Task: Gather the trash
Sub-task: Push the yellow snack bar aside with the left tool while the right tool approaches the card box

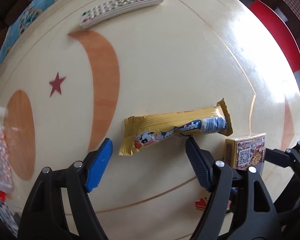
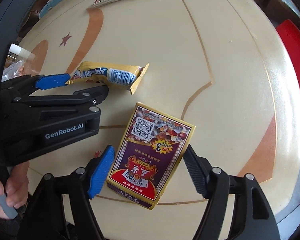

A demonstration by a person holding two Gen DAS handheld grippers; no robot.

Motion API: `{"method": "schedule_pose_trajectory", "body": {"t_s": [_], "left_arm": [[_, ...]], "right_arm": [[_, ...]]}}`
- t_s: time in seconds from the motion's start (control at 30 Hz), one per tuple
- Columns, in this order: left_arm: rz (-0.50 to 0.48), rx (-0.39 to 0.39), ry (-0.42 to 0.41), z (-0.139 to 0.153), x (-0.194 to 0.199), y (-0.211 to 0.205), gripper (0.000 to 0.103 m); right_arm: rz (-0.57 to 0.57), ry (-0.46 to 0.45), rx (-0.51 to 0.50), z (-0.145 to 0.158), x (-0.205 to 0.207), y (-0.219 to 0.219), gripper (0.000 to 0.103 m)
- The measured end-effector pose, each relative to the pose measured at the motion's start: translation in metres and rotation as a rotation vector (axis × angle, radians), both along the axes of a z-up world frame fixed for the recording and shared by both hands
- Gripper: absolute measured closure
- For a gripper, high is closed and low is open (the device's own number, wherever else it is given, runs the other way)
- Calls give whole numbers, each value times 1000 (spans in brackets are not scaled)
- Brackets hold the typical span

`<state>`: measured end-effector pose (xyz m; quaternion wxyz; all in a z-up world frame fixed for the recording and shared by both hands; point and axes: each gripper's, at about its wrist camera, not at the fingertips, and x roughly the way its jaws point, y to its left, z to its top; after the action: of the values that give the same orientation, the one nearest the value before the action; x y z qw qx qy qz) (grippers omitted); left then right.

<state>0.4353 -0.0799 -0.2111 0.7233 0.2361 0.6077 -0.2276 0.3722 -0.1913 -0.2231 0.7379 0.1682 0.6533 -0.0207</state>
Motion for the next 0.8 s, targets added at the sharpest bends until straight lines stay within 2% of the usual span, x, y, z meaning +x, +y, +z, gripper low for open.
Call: {"method": "schedule_pose_trajectory", "body": {"t_s": [0.17,0.3,0.5,0.63,0.67,0.73,0.8], "left_arm": [[-21,3,9,0,14,-14,16],[-32,2,18,-3,26,-18,12],[101,-46,80,-5,45,-20,11],[222,-176,194,4,64,-9,11],[243,-183,190,8,70,-4,11],[260,-185,181,12,71,-7,11],[236,-173,184,12,71,-18,11]], "right_arm": [[22,-4,37,-2,5,-8,34],[3,0,109,-4,7,-22,34],[27,2,138,-5,8,-30,34],[33,-17,153,-6,12,-35,34],[32,-23,161,-7,12,-39,34],[32,-31,177,-7,9,-42,34],[30,-40,193,-8,7,-47,34]]}}
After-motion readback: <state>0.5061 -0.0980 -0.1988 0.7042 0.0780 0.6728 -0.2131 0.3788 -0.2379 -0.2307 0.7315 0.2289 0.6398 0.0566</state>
